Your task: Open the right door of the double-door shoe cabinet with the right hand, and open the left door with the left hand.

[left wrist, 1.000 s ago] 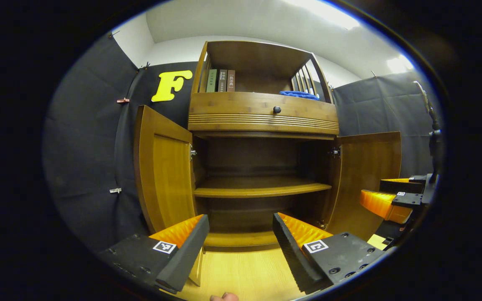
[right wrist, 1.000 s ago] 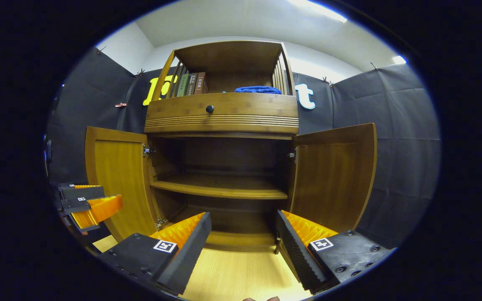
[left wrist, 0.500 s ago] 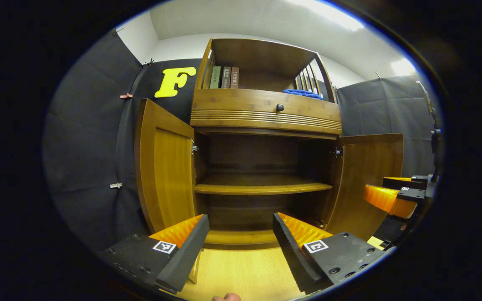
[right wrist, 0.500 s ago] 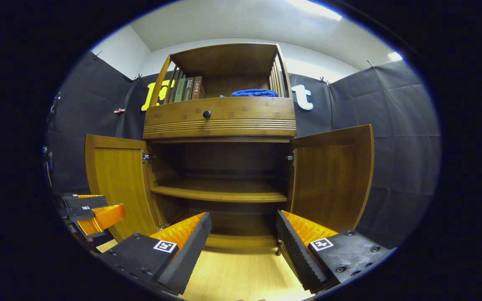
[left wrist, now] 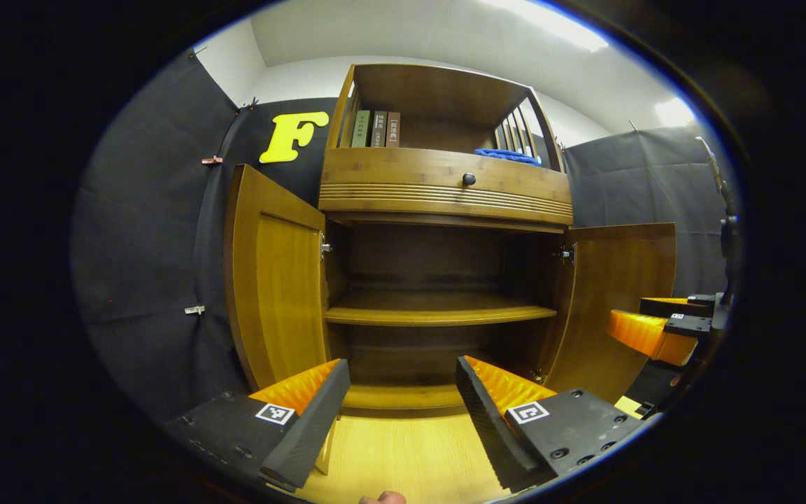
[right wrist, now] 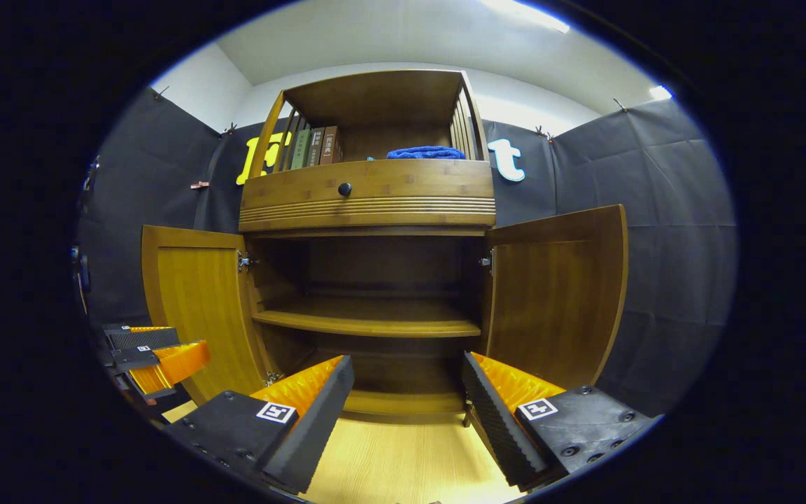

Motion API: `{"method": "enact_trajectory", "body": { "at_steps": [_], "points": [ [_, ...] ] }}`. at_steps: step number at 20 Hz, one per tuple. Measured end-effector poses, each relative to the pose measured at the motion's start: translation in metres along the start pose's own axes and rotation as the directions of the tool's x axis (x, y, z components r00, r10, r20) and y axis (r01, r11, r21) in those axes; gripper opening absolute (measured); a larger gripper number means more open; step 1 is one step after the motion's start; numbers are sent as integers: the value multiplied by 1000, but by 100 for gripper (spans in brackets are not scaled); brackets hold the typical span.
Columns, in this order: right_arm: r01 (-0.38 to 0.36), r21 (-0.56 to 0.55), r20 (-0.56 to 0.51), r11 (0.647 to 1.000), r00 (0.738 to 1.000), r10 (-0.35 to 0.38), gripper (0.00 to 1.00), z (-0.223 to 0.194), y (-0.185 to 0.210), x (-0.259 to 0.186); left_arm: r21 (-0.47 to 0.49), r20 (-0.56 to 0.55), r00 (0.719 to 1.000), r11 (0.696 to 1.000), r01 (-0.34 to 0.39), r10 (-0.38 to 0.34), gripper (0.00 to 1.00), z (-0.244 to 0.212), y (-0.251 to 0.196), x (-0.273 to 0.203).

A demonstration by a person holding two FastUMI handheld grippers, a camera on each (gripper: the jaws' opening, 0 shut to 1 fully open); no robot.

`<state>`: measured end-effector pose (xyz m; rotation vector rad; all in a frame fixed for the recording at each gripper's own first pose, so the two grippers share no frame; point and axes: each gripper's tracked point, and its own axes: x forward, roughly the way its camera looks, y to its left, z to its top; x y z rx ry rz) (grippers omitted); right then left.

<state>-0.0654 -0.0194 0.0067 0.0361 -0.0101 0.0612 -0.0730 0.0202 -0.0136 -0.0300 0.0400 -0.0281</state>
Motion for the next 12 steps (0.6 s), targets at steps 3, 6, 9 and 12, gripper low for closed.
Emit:
{"method": "enact_trajectory", "body": {
  "at_steps": [3, 6, 9, 12],
  "points": [
    [0, 0, -2, 1000, 1000, 0, 96, -2, 0, 0, -1, 0, 1000, 1000, 1, -1, 95, 0, 0, 1],
    [0, 1, -5, 1000, 1000, 0, 99, -3, 0, 2, 1, 0, 1000, 1000, 1, -1, 95, 1, 1, 1],
    [0, -1, -6, 1000, 1000, 0, 96, -3, 0, 3, 2, -3, 1000, 1000, 3, -3, 95, -1, 0, 3],
    [-1, 5, -8, 1000, 1000, 1, 99, -4, 0, 4, 10, -2, 1000, 1000, 2, -2, 95, -1, 0, 3]
  ]
}}
